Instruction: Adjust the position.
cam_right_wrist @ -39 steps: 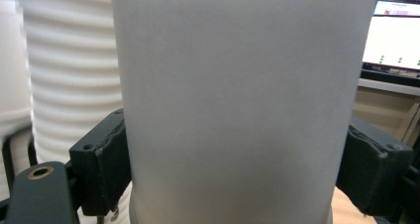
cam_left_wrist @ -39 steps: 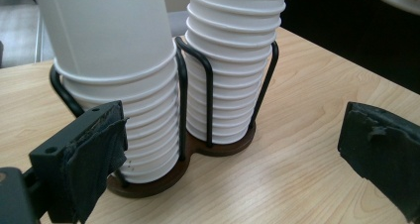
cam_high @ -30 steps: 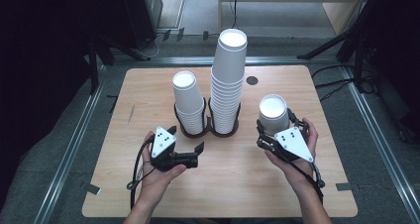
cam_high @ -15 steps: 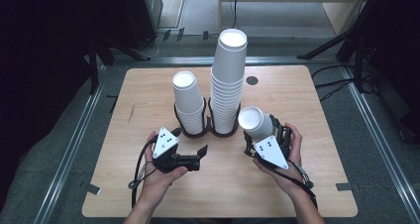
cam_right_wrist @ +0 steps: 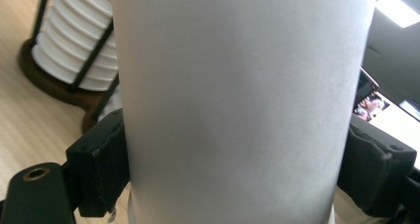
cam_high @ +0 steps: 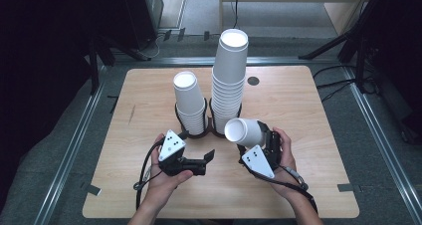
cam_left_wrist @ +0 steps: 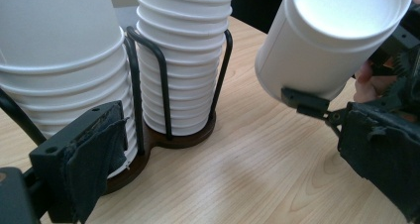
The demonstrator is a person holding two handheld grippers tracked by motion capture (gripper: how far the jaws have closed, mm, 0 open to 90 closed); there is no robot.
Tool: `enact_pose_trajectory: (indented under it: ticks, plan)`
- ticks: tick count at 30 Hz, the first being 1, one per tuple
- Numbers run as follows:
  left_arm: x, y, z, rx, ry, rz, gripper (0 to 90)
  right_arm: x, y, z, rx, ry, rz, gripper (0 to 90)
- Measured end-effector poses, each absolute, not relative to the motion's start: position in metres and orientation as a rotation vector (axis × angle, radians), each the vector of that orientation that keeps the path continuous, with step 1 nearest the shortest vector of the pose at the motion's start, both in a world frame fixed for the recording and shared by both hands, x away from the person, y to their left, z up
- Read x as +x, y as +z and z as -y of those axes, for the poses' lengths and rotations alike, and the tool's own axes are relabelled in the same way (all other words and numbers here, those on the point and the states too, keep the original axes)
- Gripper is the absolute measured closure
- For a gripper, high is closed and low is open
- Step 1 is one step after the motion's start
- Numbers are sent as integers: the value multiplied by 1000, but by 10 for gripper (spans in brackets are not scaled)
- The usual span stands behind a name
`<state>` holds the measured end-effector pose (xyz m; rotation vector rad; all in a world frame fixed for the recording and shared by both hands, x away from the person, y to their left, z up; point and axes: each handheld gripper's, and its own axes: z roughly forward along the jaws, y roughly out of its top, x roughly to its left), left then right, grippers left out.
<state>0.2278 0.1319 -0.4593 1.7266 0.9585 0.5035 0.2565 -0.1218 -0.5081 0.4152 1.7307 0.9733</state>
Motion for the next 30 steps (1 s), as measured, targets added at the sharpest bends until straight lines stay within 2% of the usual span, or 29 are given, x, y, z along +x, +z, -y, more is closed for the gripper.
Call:
enact_pose_trajectory:
  ticks: [30]
  plan:
    - [219,-460,-116,1765,444,-858,0,244,-515,100,147,930,-1752,130]
